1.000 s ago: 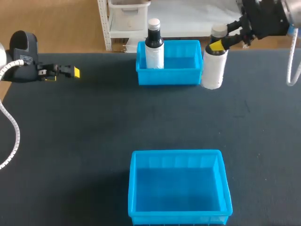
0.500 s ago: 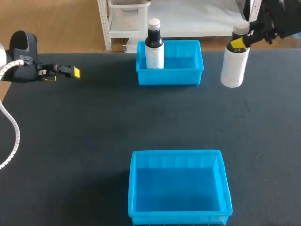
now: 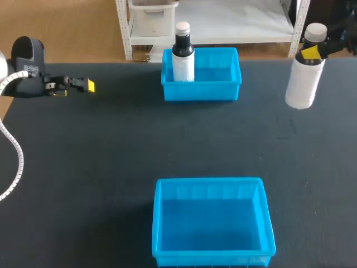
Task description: Pick up the bottle, and place it in the far bin if it is heavy, or in the near bin if it is light.
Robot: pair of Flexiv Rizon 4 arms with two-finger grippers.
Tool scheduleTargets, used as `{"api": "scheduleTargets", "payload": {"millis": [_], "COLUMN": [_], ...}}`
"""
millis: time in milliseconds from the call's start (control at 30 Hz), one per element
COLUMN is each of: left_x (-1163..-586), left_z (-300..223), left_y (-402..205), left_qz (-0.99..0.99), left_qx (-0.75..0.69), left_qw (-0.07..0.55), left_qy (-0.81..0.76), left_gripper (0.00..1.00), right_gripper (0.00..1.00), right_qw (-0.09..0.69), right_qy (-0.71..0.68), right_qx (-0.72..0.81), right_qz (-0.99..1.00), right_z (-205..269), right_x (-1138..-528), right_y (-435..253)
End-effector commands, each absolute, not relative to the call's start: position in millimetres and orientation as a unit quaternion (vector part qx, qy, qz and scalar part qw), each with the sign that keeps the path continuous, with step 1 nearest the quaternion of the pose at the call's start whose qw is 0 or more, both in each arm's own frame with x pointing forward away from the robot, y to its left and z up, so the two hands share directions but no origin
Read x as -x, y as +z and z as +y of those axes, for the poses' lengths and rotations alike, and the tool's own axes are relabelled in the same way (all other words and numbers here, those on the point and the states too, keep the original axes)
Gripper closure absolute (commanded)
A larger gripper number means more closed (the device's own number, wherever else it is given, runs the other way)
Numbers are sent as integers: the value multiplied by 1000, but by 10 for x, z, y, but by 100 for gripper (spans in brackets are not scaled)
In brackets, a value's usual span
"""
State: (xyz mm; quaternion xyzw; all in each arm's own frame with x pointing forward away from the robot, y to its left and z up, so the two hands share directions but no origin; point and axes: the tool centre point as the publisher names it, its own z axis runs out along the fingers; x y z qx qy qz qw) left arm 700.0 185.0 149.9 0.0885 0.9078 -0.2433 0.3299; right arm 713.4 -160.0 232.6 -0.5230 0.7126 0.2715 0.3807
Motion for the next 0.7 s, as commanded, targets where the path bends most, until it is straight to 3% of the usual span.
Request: {"api": "scheduleTargets", "payload": {"millis": [33, 700], "left_x": [-7000, -7000], "left_z": [1849, 1849], "left_y": [1499, 1499], "left_qz": [908, 908], "left_qx": [-88, -88], "left_qw": [330, 330], "left_qy": [-243, -243], "left_gripper": [0, 0], "right_gripper": [100, 100], "right_qw": [402, 399], "right_qy": [240, 265], "right_qx": [510, 527], "right_qz": [721, 702], "right_z": [-1619, -1026], "right_x": [-6785, -6072], "right_y": [2464, 2625]}}
